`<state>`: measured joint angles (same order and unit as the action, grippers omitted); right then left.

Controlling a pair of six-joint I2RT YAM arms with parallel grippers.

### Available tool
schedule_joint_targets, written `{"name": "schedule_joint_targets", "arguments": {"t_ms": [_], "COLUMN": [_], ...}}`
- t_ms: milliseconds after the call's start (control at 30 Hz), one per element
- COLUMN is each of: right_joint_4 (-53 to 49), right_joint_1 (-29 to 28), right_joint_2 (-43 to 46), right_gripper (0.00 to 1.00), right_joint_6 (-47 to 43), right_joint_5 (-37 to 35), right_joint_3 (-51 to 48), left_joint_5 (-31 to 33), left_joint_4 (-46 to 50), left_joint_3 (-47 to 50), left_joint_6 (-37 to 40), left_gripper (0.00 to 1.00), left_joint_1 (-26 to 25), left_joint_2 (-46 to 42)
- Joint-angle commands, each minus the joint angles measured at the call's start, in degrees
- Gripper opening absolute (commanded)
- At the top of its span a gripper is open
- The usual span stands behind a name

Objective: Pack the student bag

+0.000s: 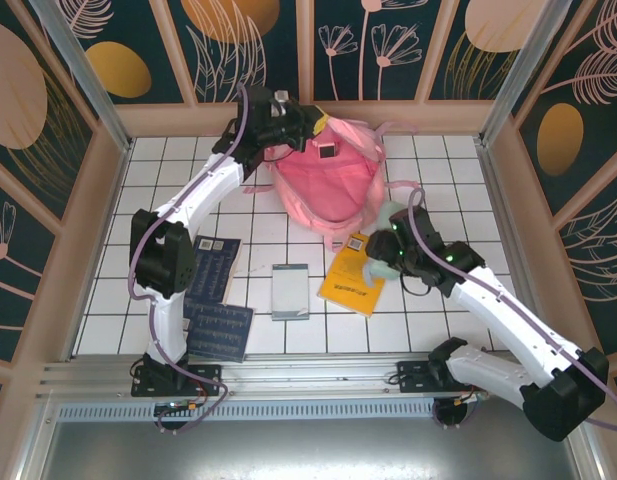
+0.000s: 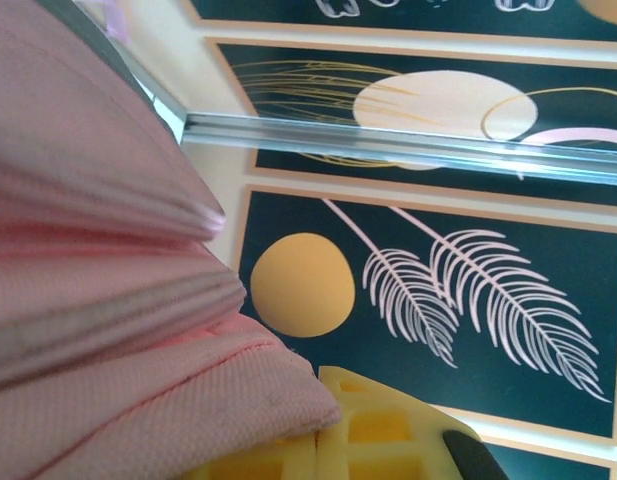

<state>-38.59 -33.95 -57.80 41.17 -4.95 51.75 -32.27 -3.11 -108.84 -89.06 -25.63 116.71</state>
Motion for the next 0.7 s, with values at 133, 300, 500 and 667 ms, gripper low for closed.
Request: {"name": "schedule_joint_targets", "arguments": {"t_ms": [133,300,500,667], "right_joint_4": [9.10,11.54,9.46,7.85], "right_joint_1": [-0.34,0.10,2.27,2.25], "right_joint_2": [-16.54,-29.85,-47.84,-61.18], "right_gripper": [0.65,0.64,0.62,0.63], "right_joint_6": [-18.32,-26.89,-32.56,-36.18], "right_joint_5": [13.92,15.36,17.93,11.25], "right_joint_3": [14.40,25.17,38.82,51.57], "left_joint_5": [-0.31,-1.13,-1.13,-1.01], "left_joint_4": [-2.15,-2.91,-2.95,-3.00], "left_joint_3": [-2.61,-1.19,-2.08,-2.65], "left_joint_6": [0.34,0.02,-0.08,-0.23], "left_gripper": [0.00,0.00,0.00,0.00], "left_joint_1": [0.40,0.14,-0.34,-1.24], "left_joint_2": [-1.31,-1.51,-1.70,-1.53]}}
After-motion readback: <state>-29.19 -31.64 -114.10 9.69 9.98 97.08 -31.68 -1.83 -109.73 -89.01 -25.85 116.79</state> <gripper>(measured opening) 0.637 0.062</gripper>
